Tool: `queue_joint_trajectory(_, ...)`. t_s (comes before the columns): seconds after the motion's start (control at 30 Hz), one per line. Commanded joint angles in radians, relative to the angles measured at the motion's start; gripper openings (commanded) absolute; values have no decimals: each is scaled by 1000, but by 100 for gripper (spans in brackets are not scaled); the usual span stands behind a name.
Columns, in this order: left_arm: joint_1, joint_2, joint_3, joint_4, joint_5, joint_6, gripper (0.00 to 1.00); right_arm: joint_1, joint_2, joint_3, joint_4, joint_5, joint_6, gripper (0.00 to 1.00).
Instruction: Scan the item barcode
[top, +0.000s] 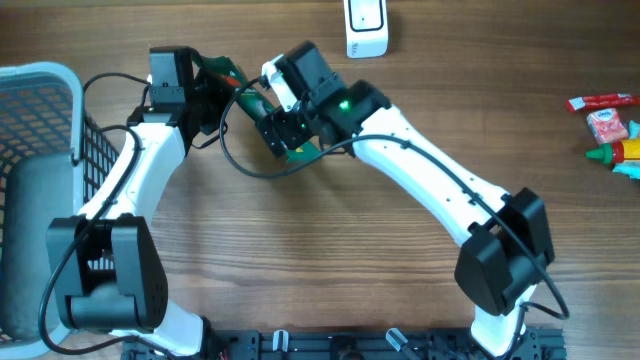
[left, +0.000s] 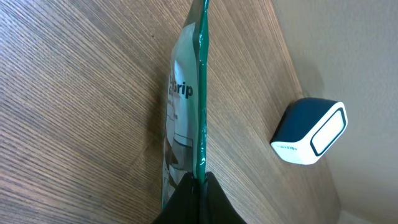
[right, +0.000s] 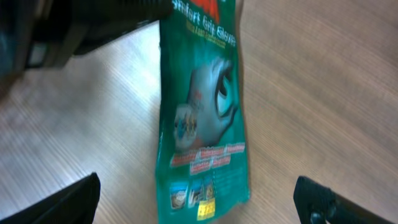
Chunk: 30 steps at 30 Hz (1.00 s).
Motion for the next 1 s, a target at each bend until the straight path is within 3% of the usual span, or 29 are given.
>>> queue_joint_trajectory(0.0,6,-36,11,5,-20,-24,4,4,-3,-141,112,83,-25,100)
queue_joint_trajectory(0.1,6,-37,11,4,-20,-24,4,7,-2,-224,216,56,-43,100)
queue_joint_trajectory(0.5,6,-37,11,4,4,-23,4,48,126,-229,449,76,-209,99)
queue_joint_trajectory(0.53,6,-37,11,4,7,-23,4,48,129,-229,469,84,-212,95)
queue_joint_trajectory(0.6,6,-37,11,3,14,-23,4,48,138,-229,503,88,-230,60)
queue_joint_trajectory(0.63,6,-37,11,0,14,-23,4,48,140,-229,514,87,-230,49)
queue_joint_trajectory(0.73,6,-37,11,-7,25,-23,4,48,141,-229,502,87,-226,28)
queue_joint_trajectory(0.8,6,-38,11,-8,33,-23,4,48,148,-229,480,87,-222,50)
queue_joint_trajectory(0.83,6,-39,11,-8,33,-23,4,47,155,-229,481,87,-223,50)
queue_joint_trajectory(0.9,6,-39,11,-8,45,-23,4,47,183,-229,493,90,-227,45)
queue_joint_trajectory(0.97,6,-39,11,-15,48,-23,4,38,187,-229,521,120,-210,26)
